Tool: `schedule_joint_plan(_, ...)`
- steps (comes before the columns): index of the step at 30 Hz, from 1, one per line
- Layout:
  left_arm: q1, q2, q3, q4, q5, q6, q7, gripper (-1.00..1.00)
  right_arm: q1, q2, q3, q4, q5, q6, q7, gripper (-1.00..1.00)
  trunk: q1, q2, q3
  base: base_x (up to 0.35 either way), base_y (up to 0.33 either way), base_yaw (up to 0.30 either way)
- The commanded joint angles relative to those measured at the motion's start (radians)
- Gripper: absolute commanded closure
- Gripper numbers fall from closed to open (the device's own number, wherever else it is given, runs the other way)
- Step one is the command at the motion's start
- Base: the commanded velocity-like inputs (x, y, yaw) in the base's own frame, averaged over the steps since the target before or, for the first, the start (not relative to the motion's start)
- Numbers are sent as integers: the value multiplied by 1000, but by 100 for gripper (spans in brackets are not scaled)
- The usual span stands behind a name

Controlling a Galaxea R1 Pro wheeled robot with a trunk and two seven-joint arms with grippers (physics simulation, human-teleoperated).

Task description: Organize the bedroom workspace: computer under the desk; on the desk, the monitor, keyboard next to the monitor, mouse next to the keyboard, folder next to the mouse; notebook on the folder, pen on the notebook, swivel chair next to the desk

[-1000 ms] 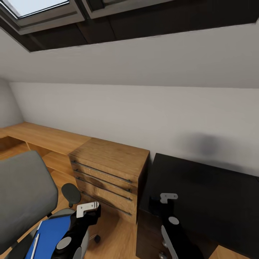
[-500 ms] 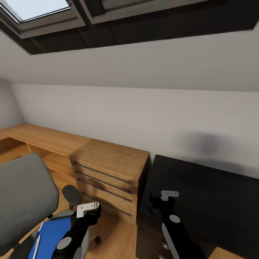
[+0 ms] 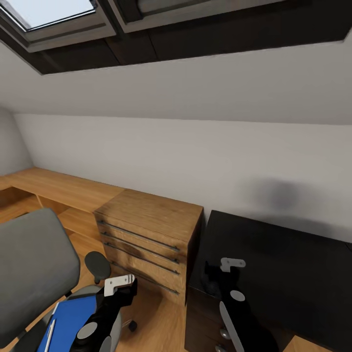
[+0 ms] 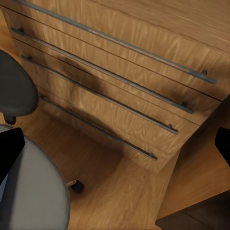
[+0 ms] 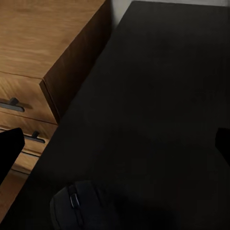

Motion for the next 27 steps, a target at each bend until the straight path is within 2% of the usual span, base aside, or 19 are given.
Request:
schedule_joint_plan(1,-1,0,-2,-1,11,3,9,-100,0,-1,2,-3,-13,5,-10,-100,0,-1,-1,0,0,0)
schedule_joint_plan(11,0,0,0,-1,11,4,9,-100,2,-4,0,-10,-16,4,-12,-100,0,-1,1,-46,29,-36)
schedule_joint_plan(20,-1,0,-1,-1,11,5,9,-100,2,-4,0,-11,-16,4,-12,-100,0,-1,9,-273,121,-212)
schedule_joint_plan(27,0,0,-1,-1,11,5,9,-100,2,-4,0,-9,-16,4,-12,-100,0,-1,15,-329,18,-236)
